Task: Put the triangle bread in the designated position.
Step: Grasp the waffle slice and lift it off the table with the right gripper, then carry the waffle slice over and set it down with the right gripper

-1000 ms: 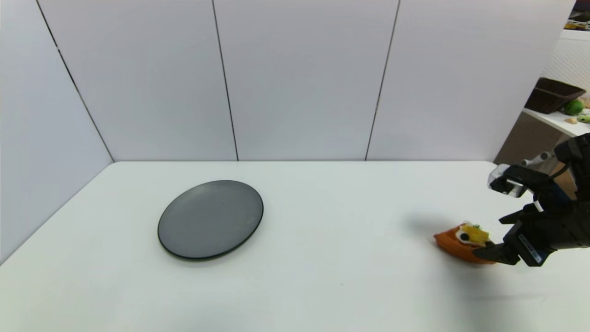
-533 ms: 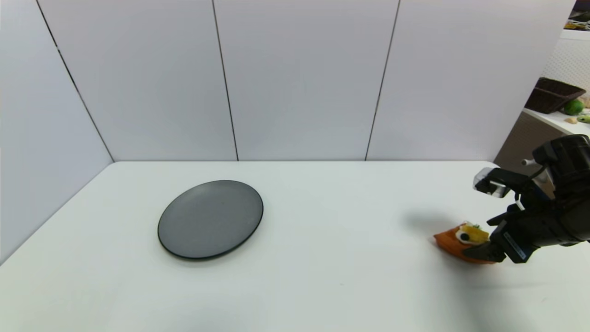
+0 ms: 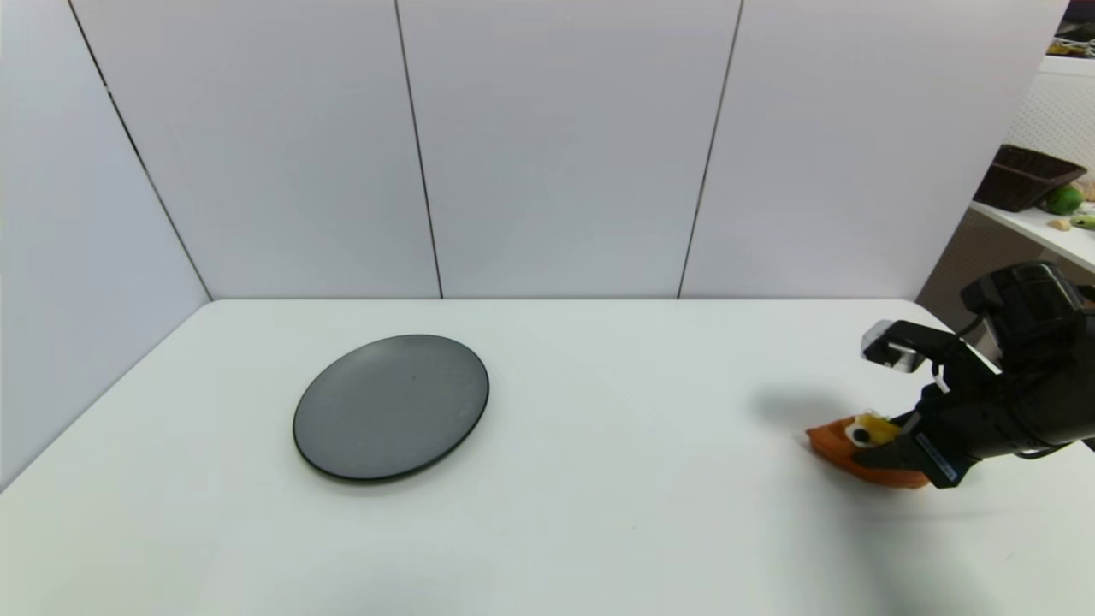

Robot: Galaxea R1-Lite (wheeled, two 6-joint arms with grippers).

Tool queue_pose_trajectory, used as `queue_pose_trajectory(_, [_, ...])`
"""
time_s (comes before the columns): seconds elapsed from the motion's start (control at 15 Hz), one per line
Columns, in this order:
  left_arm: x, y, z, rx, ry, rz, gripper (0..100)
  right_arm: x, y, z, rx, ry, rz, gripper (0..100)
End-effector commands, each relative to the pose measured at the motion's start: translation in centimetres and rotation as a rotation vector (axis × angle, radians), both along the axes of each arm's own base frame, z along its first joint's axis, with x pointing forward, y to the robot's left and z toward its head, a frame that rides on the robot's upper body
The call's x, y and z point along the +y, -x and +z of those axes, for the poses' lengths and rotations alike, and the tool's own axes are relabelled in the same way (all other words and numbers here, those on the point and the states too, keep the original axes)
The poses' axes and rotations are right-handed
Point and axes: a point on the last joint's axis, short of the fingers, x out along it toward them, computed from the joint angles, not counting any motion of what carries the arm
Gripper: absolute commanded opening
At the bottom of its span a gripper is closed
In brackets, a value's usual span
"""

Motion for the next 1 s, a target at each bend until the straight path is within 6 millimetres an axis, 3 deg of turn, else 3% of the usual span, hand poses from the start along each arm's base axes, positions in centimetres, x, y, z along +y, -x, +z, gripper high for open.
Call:
queue_pose_trajectory(0.07, [0.0, 0.0, 0.0, 0.001, 0.0, 0.0, 100, 0.0, -0.7, 0.8, -0.037, 0.004, 0.005, 0])
queue_pose_trajectory(0.27, [0.0, 0.0, 0.0, 0.001, 0.0, 0.0, 100, 1.2, -3.2, 4.7, -0.199, -0.008, 0.054, 0])
queue_pose_trajectory(0.47, [0.0, 0.0, 0.0, -0.001, 0.0, 0.0, 100, 4.5, -5.0, 8.7, -0.361, -0.088, 0.217, 0])
queue_pose_trajectory(0.6, [0.0, 0.0, 0.0, 0.001, 0.0, 0.0, 100, 8.5, -4.8, 10.9, -0.446, -0.21, 0.419, 0])
queue_pose_trajectory(1.0, [0.0, 0.0, 0.0, -0.001, 0.0, 0.0, 100, 22.8, -3.7, 14.1, -0.632, -0.36, 0.809, 0])
